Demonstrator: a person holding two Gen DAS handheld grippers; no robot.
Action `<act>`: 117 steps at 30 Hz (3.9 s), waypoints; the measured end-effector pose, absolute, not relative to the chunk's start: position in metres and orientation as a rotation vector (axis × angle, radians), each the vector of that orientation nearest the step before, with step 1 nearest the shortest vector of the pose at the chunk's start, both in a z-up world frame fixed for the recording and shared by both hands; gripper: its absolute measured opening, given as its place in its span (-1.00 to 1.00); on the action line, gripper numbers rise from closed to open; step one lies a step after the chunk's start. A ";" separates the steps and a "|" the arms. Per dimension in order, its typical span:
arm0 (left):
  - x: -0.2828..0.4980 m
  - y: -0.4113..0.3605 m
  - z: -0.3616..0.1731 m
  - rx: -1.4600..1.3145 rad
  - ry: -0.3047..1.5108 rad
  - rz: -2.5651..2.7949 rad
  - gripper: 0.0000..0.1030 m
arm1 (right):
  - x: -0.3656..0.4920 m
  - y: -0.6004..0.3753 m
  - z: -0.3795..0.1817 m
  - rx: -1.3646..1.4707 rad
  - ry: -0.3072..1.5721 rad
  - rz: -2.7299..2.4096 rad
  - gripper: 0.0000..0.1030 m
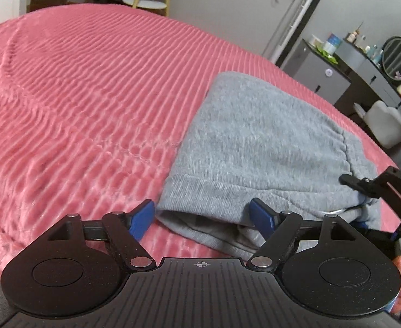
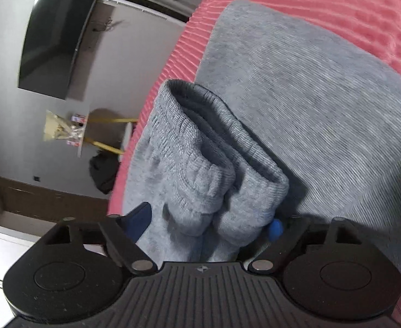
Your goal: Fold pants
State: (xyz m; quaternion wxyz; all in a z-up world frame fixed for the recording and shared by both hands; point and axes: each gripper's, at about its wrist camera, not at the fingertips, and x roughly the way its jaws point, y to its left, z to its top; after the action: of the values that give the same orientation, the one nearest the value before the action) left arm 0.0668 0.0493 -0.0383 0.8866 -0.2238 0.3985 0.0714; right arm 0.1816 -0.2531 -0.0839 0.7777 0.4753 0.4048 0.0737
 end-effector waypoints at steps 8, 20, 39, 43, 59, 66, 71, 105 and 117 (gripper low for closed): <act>0.076 0.030 -0.051 -0.329 0.952 0.175 0.55 | 0.162 -0.247 -0.013 0.970 0.672 0.251 -0.18; 0.072 0.033 -0.051 -0.393 0.918 0.134 -0.18 | 0.134 -0.302 -0.027 0.868 0.643 0.111 -0.14; 0.075 0.037 -0.053 -0.424 0.903 0.117 -0.45 | 0.136 -0.317 -0.064 1.071 0.715 0.105 -0.18; 0.068 0.035 -0.044 -0.402 0.845 0.098 -0.48 | 0.126 -0.321 -0.037 1.016 0.641 0.160 -0.19; 0.073 0.028 -0.049 -0.364 0.915 0.115 -0.32 | 0.116 -0.329 -0.067 0.891 0.778 0.049 -0.15; 0.074 0.028 -0.050 -0.361 0.918 0.114 -0.32 | 0.117 -0.329 -0.072 0.902 0.787 0.044 -0.13; 0.068 0.033 -0.044 -0.402 0.875 0.101 -0.34 | 0.119 -0.330 -0.070 0.897 0.815 0.039 -0.04; 0.203 0.051 -0.062 -0.474 1.082 -0.309 0.53 | 0.190 -0.359 -0.079 0.706 0.939 0.242 0.93; 0.236 0.006 -0.074 -0.340 1.042 -0.457 0.45 | 0.229 -0.361 -0.082 0.598 0.948 0.414 0.39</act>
State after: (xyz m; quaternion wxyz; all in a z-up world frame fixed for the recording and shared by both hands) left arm 0.2357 0.0064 -0.0744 0.8289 -0.1600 0.4909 -0.2152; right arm 0.2294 -0.3609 -0.0824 0.8267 0.2814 0.4465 0.1950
